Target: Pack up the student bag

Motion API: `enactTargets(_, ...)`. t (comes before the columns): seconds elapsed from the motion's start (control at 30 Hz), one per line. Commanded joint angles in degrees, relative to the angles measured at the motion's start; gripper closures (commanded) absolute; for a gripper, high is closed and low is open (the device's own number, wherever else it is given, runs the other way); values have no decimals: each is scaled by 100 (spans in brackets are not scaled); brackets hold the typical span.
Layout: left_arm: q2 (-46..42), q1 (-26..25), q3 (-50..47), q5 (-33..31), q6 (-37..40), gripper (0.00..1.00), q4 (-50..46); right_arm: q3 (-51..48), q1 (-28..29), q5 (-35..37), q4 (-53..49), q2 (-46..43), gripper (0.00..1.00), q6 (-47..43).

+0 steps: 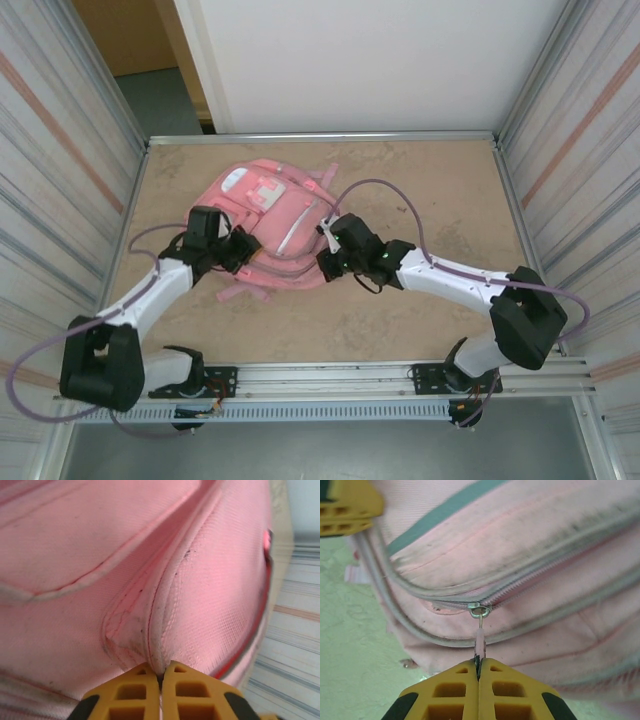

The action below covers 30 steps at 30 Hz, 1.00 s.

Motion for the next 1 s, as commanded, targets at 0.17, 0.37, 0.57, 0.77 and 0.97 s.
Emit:
enactTargets(0.17, 898, 641, 1222, 546, 1123, 55, -748, 298, 339, 214, -244, 309, 100, -99)
enactTargets(0.37, -479, 298, -9, 283, 208, 41, -606, 74, -45, -578, -268, 121, 100, -38)
enactTargets(0.57, -1245, -931, -682, -758, -890, 40, 110, -161, 32, -873, -118, 261, 100, -4)
enactTargets(0.77, -651, -1897, -442, -1795, -1045, 41, 382, -308, 154, -843, 170, 409, 100, 22)
enactTargets(0.97, 243, -1982, -275, -1760, -1119, 46, 939, -364, 196, -863, 342, 481, 100, 55)
